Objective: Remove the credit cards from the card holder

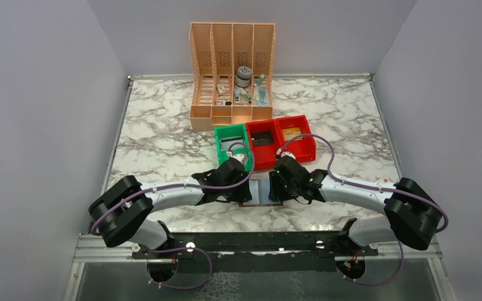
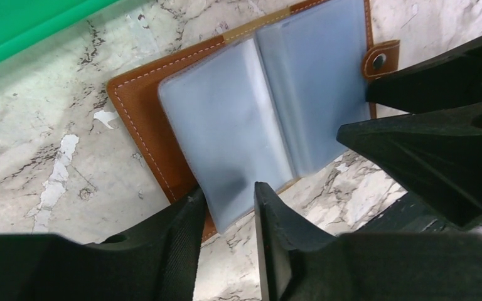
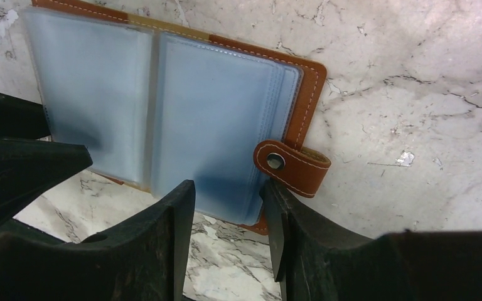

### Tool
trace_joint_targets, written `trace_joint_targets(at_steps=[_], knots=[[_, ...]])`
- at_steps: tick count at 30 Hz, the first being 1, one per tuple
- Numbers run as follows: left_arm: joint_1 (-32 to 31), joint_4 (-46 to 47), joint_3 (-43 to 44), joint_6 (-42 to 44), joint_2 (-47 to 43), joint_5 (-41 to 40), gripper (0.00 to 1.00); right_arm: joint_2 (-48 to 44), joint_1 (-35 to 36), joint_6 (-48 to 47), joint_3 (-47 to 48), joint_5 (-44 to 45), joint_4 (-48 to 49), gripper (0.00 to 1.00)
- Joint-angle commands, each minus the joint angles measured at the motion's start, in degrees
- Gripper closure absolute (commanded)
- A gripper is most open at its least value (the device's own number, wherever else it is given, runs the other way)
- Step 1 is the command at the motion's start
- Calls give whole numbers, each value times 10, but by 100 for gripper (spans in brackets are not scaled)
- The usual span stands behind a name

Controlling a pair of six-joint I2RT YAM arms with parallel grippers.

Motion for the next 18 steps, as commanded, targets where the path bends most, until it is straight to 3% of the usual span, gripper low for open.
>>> trace_joint_targets(at_steps=[1,8,12,15,18], knots=[[-10,17,18,10,14,9,68,13,-1,10,-17,17,-4,53],[-19,24,21,11,36,14,86,50,-1,33,-31,-29,58,53],[-30,24,27,11,53,14,94,67,-1,34,-31,-59,98,59],[-37,25,30,10,61,11,96,68,-1,29,-31,-82,121,76],[-39,25,33,10,66,7,99,63,-1,18,-33,-108,143,87]])
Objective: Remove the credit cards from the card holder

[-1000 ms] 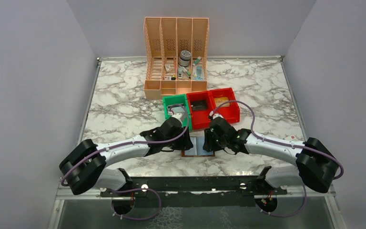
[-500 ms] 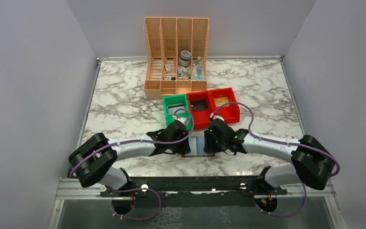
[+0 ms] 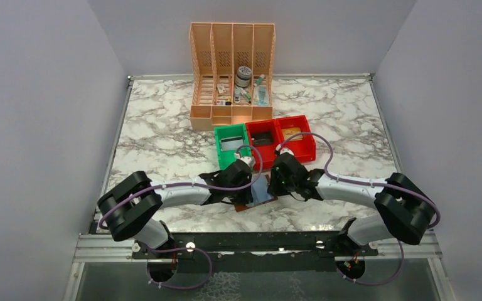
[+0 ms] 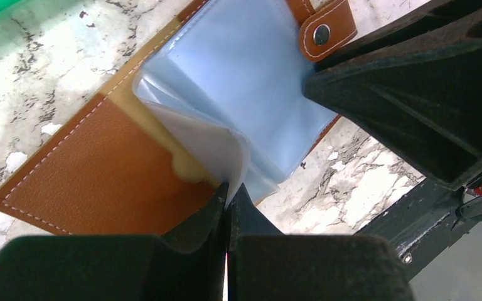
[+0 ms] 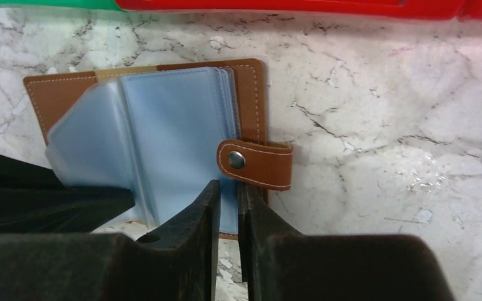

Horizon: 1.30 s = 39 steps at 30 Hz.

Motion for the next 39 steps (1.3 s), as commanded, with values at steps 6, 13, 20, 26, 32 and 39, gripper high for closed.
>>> trace_joint_targets(at_steps=[6,13,20,26,32,39], knots=[[-14,17,17,5,23,4,100,-11,11,-7,-44,-139,93,90],[-14,7,19,12,15,4,100,-20,11,0,-33,-75,29,90],[-15,-29,8,36,-32,24,92,-73,11,13,-43,-5,-71,82],[-15,-117,15,36,-119,-41,43,-204,11,-12,-18,100,-124,51],[-14,-200,54,49,-218,-146,17,-260,-42,-112,41,214,-108,33],[62,-302,151,140,-233,-271,1,-249,-248,-223,101,71,5,27]])
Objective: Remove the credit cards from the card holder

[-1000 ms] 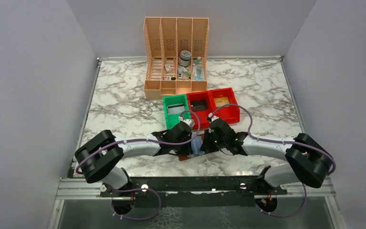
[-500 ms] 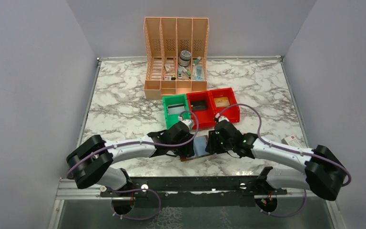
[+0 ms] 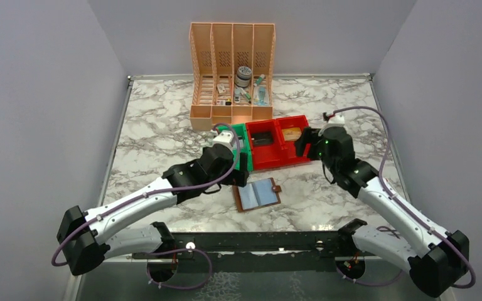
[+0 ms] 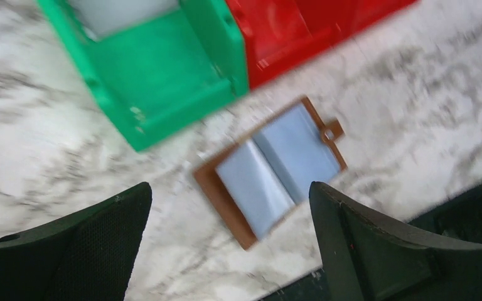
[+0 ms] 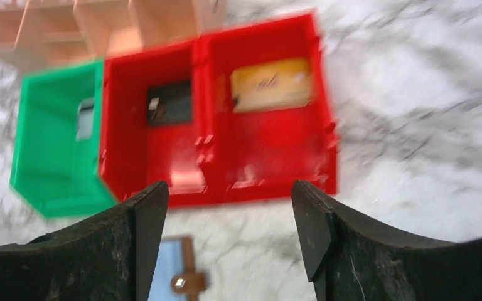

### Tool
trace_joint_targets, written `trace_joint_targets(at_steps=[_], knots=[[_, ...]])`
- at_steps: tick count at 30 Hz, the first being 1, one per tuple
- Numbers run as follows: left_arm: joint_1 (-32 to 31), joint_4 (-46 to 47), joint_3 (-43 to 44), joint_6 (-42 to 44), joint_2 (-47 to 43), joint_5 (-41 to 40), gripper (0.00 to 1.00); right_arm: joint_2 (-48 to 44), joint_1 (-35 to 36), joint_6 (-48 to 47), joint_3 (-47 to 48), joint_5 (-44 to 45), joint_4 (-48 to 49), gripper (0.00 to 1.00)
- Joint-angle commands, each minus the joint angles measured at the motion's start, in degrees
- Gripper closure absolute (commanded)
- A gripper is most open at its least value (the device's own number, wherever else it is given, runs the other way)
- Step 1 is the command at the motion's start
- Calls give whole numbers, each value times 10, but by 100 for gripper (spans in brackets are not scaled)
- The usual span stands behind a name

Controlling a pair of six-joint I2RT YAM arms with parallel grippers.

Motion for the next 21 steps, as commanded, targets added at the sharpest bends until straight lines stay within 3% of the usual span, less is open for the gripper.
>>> trace_joint_targets(at_steps=[1,3,4,5,7,12,18,21], knots=[[90,-83,72,86,1,-94,1,19,-104,-79,57,-80,80,27],[162,-98,102,108,3,-83,1,40,-114,-90,100,-79,86,25],[194,-103,116,116,0,-81,1,48,-114,-98,123,-85,85,20],[220,-105,127,123,-5,-81,1,53,-114,-105,142,-96,85,9],[251,-105,147,133,-17,-93,1,63,-114,-130,174,-129,88,5],[262,-113,178,144,-48,-152,1,79,-114,-123,258,-87,27,4],[262,-118,192,138,-72,-162,1,34,-114,-138,244,-72,76,4],[262,-120,194,133,-75,-159,1,53,-114,-142,260,-57,52,4]])
